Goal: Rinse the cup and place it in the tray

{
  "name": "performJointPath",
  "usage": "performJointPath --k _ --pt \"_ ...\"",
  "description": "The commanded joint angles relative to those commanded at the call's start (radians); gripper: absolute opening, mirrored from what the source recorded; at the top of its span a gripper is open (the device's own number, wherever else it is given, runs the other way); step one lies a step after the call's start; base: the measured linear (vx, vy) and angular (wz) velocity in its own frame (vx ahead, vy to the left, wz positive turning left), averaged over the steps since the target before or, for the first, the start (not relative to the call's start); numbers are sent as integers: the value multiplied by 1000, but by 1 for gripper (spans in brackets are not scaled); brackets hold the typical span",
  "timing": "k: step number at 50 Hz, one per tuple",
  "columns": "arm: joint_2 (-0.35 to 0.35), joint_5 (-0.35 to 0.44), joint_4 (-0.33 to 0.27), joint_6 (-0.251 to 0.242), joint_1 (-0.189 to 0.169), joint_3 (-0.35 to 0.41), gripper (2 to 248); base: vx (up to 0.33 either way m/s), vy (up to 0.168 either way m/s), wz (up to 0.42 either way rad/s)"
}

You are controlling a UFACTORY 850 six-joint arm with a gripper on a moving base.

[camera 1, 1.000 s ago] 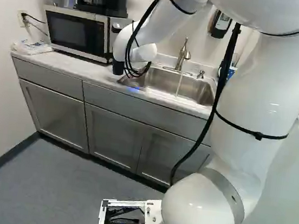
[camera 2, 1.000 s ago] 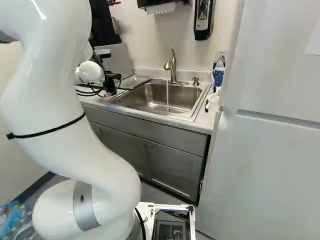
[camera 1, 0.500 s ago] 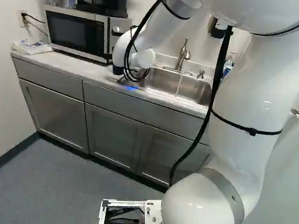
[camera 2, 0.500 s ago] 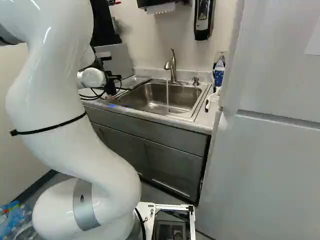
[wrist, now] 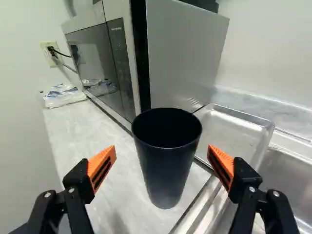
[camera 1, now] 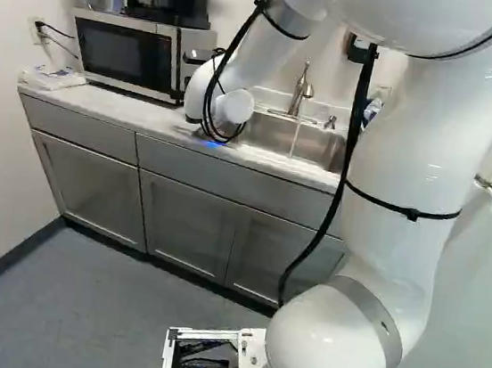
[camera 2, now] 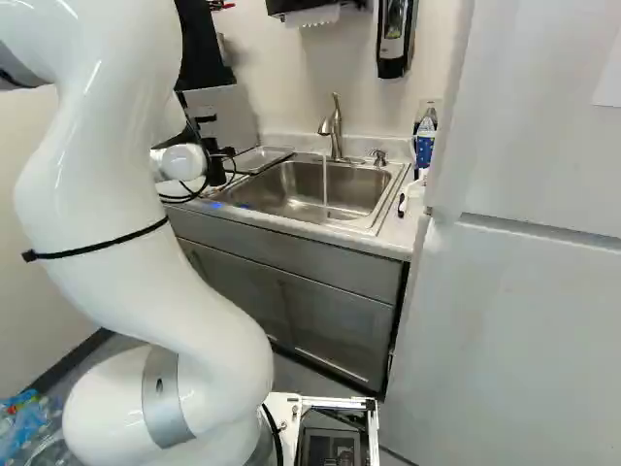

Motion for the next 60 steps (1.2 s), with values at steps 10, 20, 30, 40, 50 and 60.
performJointPath --k 10,20,30,40,50,60 --pt "-16 51 0 0 0 5 247 0 0 0" --pt "-31 99 0 0 0 10 247 0 0 0" --pt "-47 141 0 0 0 14 247 0 0 0" --pt "-63 149 0 0 0 19 247 0 0 0" --pt "-70 149 0 0 0 20 247 0 0 0" --pt "-70 149 0 0 0 20 246 0 0 0"
